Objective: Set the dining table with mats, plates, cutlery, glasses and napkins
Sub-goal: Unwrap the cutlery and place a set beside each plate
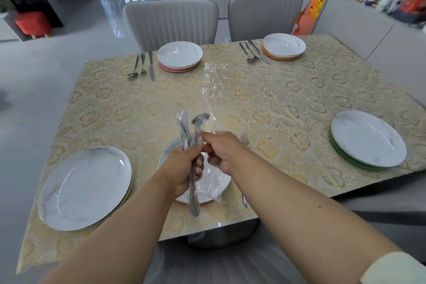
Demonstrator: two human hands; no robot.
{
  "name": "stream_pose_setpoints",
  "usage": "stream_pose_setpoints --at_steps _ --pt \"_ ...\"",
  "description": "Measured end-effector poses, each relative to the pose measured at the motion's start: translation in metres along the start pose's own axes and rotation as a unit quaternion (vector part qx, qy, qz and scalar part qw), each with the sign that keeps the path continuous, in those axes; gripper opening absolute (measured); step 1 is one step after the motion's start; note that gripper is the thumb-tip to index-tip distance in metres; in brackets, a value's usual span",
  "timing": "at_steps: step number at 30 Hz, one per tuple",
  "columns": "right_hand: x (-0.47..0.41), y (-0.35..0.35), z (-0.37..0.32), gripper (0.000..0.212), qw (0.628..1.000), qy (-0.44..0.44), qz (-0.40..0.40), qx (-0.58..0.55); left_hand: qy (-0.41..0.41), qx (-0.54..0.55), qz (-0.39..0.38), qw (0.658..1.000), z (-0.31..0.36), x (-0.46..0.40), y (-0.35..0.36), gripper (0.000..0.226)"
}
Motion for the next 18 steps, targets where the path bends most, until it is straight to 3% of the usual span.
stream_pose_setpoints --at_steps 3,10,15,18 --pt "0.003 0.000 0.002 0.012 1.000 0.013 0.006 -0.011 0.001 -0.009 0.005 1.000 0.001 0.001 -0.001 0.029" --pt "0.005 -0.059 -0.014 0.008 0.991 -0.051 0.124 -0.012 0.011 -0.038 0.100 0.994 -0.001 -0.001 -0.011 0.023" --pt "-0.001 -0.144 -0.026 0.021 0.943 -0.077 0.268 0.184 0.026 -0.063 0.113 0.991 -0.007 -0.007 -0.014 0.022" --pt "-0.013 -0.172 -0.017 0.013 0.876 -0.019 0.308 0.370 0.020 -0.048 0.119 0.992 -0.017 -0.011 -0.012 0.024"
Point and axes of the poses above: each hand's wrist, its own x-axis away from the middle knuckle, its own y-axis out of the palm, z = x × y, the point moved 10 cm from there along -x, towards the middle knuckle, and after that the axes turned 13 degrees about y, right-handed, at the moved point
